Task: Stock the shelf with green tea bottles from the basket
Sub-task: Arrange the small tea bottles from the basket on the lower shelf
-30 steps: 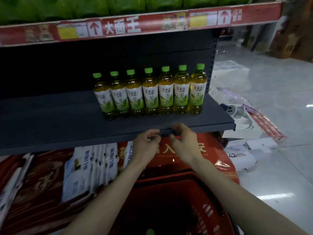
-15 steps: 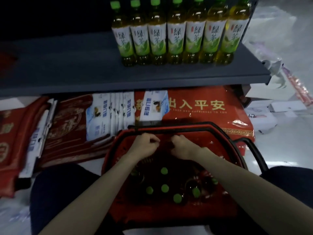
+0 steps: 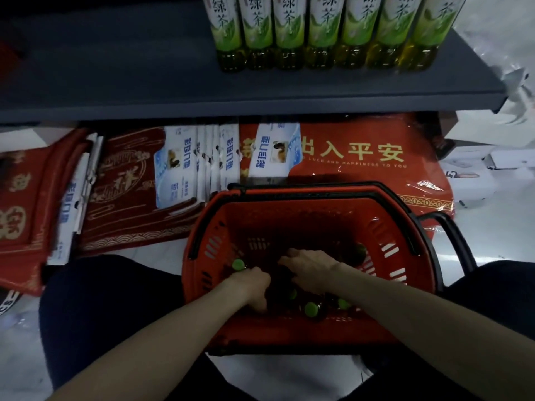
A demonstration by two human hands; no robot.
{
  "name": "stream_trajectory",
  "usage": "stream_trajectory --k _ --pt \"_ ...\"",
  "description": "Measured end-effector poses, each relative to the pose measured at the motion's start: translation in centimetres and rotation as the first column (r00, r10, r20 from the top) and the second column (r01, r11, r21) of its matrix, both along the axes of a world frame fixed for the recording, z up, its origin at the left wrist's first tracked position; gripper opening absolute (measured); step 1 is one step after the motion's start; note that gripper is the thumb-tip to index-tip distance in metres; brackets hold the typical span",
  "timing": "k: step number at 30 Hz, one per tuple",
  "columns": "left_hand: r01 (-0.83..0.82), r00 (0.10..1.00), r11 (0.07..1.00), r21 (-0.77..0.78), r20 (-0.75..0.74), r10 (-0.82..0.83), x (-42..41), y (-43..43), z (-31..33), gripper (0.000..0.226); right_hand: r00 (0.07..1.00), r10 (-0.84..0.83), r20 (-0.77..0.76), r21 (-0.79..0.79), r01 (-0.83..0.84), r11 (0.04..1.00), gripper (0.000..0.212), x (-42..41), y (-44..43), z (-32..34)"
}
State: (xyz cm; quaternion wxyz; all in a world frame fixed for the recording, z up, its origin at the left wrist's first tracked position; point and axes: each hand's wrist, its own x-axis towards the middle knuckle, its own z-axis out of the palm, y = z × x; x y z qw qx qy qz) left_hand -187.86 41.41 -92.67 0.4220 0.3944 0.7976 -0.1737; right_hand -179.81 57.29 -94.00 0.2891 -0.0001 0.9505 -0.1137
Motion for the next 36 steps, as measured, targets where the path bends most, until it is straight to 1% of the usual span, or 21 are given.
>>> stream_trajectory --k 2,3,6,9,12,14,16,18,20,25,29,32,36 --pt "0.031 0.998 0.996 0.081 -0.053 -0.027 0.4 -0.4 -0.4 0.031 0.999 0.015 -0.053 0.029 -0.013 0.999 0.055 0.2 -0.4 -0.8" --pt "0.041 0.997 0.992 0.117 -0.072 -0.033 0.5 -0.5 -0.5 0.029 0.997 0.019 -0.080 0.036 -0.016 0.999 0.055 0.2 -0.4 -1.1" --pt "0.067 0.993 0.984 0.168 -0.103 -0.050 0.3 -0.8 -0.4 0.026 0.992 0.027 -0.124 0.054 -0.021 0.998 0.053 0.4 -0.2 -1.8" --pt "0.080 0.991 0.975 0.205 -0.122 -0.056 0.3 -0.8 -0.4 0.024 0.981 0.037 -0.191 0.069 -0.024 0.997 0.047 0.6 -0.1 -2.2" --pt "0.056 0.994 0.975 0.213 -0.102 -0.034 0.2 -0.9 -0.4 0.033 0.972 0.044 -0.229 0.088 -0.024 0.996 0.046 0.8 -0.1 -2.2" --pt "0.039 0.995 0.977 0.210 -0.103 -0.018 -0.2 -0.9 -0.2 0.035 0.971 0.026 -0.238 0.098 -0.002 0.995 0.046 0.9 0.1 -2.0" --pt "0.013 0.995 0.978 0.210 -0.098 0.008 -0.8 -1.0 0.3 0.031 0.971 -0.015 -0.239 0.095 0.038 0.995 0.045 0.7 0.4 -1.6" --pt "-0.066 0.996 0.973 0.221 -0.043 0.077 -1.6 -1.0 0.8 0.028 0.972 -0.055 -0.229 0.077 0.074 0.994 0.043 0.2 0.7 -0.7" --pt "-0.119 0.992 0.963 0.242 -0.006 0.124 -2.5 -0.9 1.8 0.028 0.972 -0.056 -0.226 0.080 0.076 0.994 0.040 -0.7 1.1 0.9" --pt "-0.139 0.989 0.938 0.319 -0.011 0.150 -4.3 -0.1 5.4 0.020 0.966 -0.067 -0.248 0.127 0.101 0.987 0.042 -2.5 2.9 4.8" --pt "-0.138 0.983 0.901 0.411 -0.054 0.175 -5.5 0.1 8.5 0.028 0.948 -0.168 -0.271 0.048 0.187 0.981 0.039 -3.0 4.1 7.8" --pt "-0.102 0.984 0.893 0.439 -0.086 0.155 -6.1 0.3 11.4 0.025 0.933 -0.238 -0.270 -0.031 0.238 0.971 0.037 -3.3 4.9 9.9" --pt "-0.069 0.984 0.868 0.492 -0.109 0.139 -7.0 0.1 15.1 0.018 0.892 -0.346 -0.290 -0.171 0.307 0.936 0.025 -3.8 6.1 12.2"
